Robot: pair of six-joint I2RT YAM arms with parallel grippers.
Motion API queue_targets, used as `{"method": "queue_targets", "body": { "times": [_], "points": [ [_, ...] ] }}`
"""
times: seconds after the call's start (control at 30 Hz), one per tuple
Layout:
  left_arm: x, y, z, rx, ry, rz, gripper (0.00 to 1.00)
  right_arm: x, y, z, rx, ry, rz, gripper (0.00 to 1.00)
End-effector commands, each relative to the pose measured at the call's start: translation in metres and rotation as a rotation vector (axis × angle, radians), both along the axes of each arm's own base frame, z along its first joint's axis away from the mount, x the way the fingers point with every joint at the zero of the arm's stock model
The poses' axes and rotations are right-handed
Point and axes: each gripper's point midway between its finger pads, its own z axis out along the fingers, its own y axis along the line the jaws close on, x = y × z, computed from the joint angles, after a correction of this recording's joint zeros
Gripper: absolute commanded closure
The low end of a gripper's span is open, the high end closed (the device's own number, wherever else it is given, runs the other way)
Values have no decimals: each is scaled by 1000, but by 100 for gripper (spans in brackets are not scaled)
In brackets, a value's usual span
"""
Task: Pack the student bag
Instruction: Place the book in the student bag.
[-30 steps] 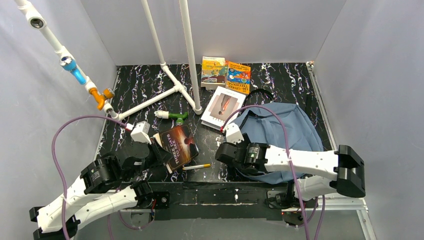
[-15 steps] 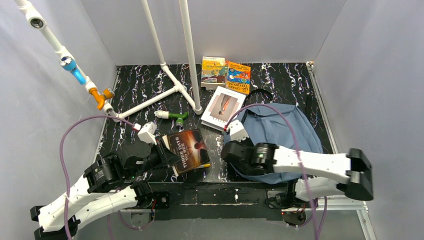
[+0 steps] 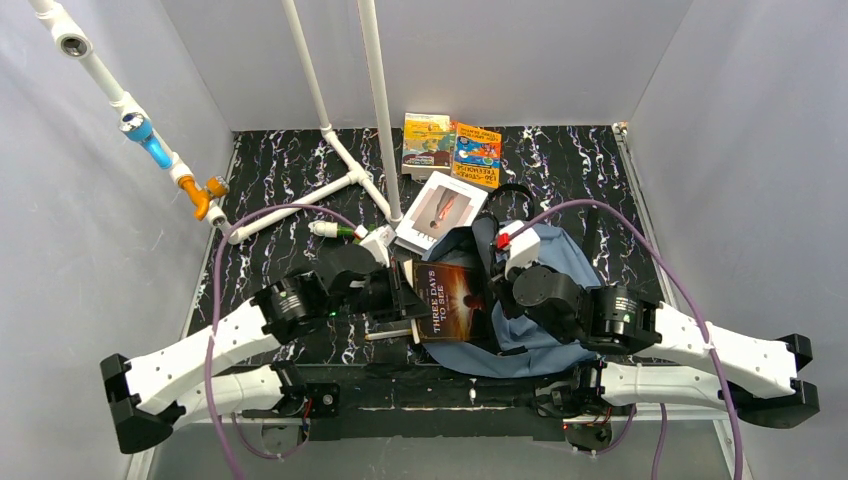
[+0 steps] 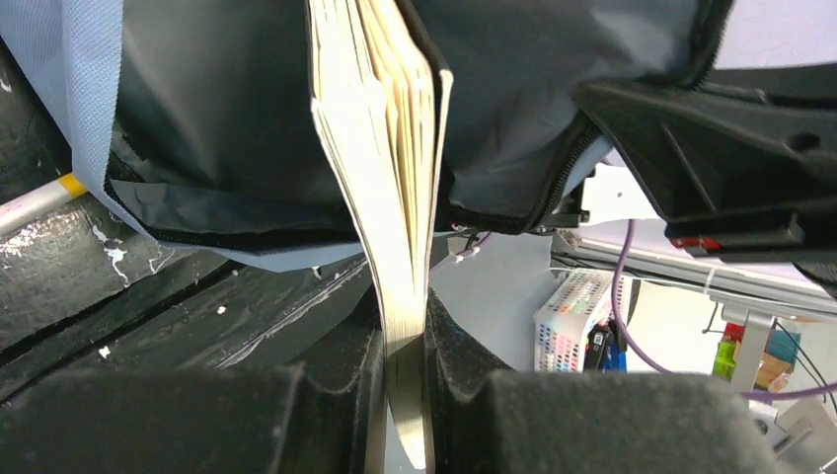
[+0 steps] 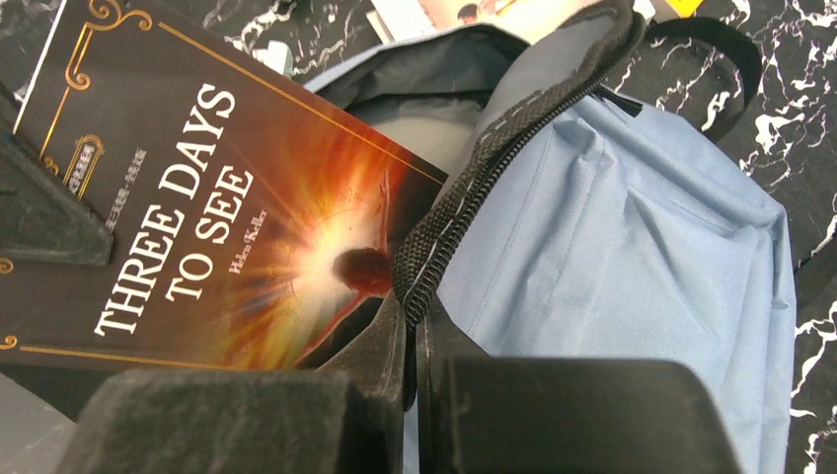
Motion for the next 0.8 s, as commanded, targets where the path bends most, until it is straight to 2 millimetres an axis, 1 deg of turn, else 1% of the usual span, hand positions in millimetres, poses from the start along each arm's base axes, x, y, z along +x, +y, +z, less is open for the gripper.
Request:
{"method": "queue_targets", "body": {
  "times": [0.0,0.13,0.23,0.3,0.37,0.5,0.53,0.67,0.73,0.77],
  "points": [
    [10,-12,40,-138,-19,12,100,2,1,11,50,-37,2,99],
    [29,-13,43,-187,29,106,100,2,-5,12,48,-42,-7,99],
    [39,-30,45,-280,107,116,100,2,-5,11,48,-41,-4,99],
    [44,-44,42,-326,152,106,100,2,-5,10,44,-39,-4,99],
    [50,-53,37,-318,185,104,100,2,-4,10,48,-35,-9,99],
    [60,-73,28,-333,216,76,100,2,0,23,118,-36,-19,99],
    [61,-78,23,-326,230,65,100,2,1,25,138,-33,-21,99],
    [65,-93,9,-284,213,12,100,1,12,31,201,-22,-9,99],
    [69,-95,9,-315,177,17,100,0,16,32,218,-7,-10,99],
    [70,-97,13,-361,162,12,100,-1,18,33,228,-1,-6,99]
  ]
}}
